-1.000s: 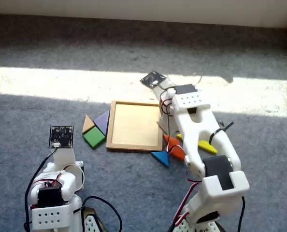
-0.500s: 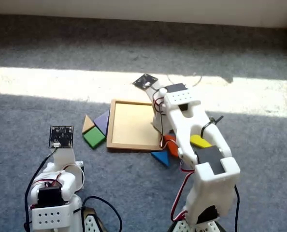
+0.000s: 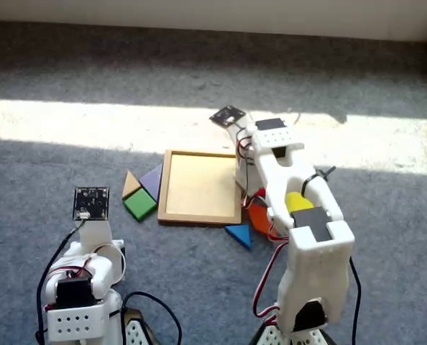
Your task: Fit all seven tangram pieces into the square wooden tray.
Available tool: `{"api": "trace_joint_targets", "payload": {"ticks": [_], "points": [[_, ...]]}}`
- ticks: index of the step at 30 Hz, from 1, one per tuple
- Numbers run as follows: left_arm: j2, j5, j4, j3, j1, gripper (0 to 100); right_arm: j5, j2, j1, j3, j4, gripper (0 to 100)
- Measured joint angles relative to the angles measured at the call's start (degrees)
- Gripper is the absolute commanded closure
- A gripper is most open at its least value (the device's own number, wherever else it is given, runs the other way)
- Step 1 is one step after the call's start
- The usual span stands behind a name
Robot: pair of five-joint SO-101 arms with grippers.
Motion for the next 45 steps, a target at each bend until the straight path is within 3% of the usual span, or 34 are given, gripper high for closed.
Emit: {"api": "trace_joint_targets", "payload": {"ticks": [5, 13, 20, 24, 40, 45], "points": [[0.0, 0.0, 0.0, 0.0, 0.0, 99, 0.2, 0.0, 0.1, 0.0, 1.8, 60.9], [0.0, 0.0, 0.0, 0.0, 0.0, 99, 7.3, 0.0, 0.0, 0.0, 2.0, 61.4], [0.0, 0.0, 0.0, 0.0, 0.0, 99, 9.3, 0.0, 0.2, 0.0, 2.0, 77.2], [0.0, 0.0, 0.0, 0.0, 0.0, 99, 12.9, -0.1, 0.4, -0.2, 2.0, 78.5], [0.0, 0.0, 0.0, 0.0, 0.0, 99, 13.5, -0.1, 1.6, -1.5, 2.0, 83.5], [0.0, 0.0, 0.0, 0.0, 0.0, 99, 11.8, 0.0, 2.4, -5.7, 6.5, 83.5]]}}
